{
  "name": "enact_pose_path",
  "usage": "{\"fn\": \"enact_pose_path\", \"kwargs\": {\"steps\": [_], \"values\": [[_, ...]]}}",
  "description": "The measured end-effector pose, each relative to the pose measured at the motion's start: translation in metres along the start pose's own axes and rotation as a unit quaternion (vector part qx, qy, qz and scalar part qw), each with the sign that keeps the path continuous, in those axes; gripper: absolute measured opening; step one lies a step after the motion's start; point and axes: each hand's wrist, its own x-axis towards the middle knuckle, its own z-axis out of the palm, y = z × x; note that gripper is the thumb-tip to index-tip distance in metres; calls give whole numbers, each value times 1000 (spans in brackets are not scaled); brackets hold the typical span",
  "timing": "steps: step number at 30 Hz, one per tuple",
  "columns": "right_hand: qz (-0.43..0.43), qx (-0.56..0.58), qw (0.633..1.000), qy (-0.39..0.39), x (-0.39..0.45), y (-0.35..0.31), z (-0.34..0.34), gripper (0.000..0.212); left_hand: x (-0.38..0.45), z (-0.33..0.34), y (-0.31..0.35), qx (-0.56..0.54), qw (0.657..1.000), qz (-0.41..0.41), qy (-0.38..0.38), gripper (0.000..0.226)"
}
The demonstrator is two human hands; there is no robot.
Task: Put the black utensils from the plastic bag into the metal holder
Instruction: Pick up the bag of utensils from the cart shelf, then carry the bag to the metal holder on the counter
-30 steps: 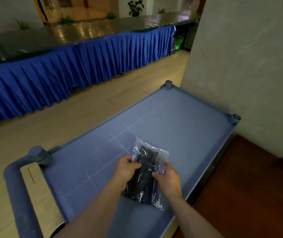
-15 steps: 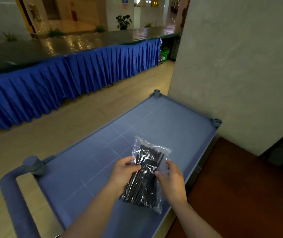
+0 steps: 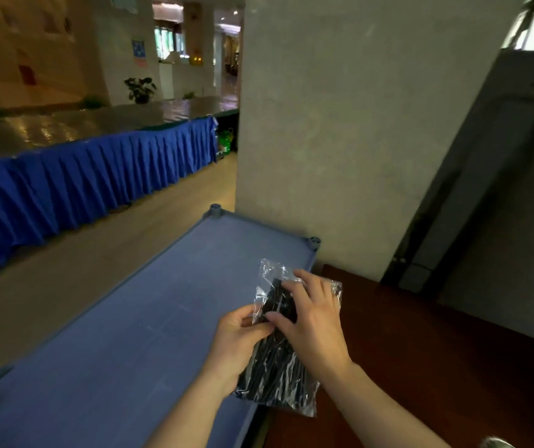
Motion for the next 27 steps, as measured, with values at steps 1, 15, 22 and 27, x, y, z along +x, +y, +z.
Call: {"fn": "enact_pose_path", "kwargs": {"steps": [1,15,22,27], "values": [[-5,-5,1000,4,1,2,-8,55,0,7,3,1,1000,7,-14,27],[-22,-100,988,111,-11,41,-127,43,-15,103,63,30,990,87,-107,32],[-74,-98,976,180,-36,80,-190,29,-40,170,78,25,983,120,-138,33],[-124,-119,966,195,-57,116,-229,22,-62,217,80,5,981,117,-154,30]]}}
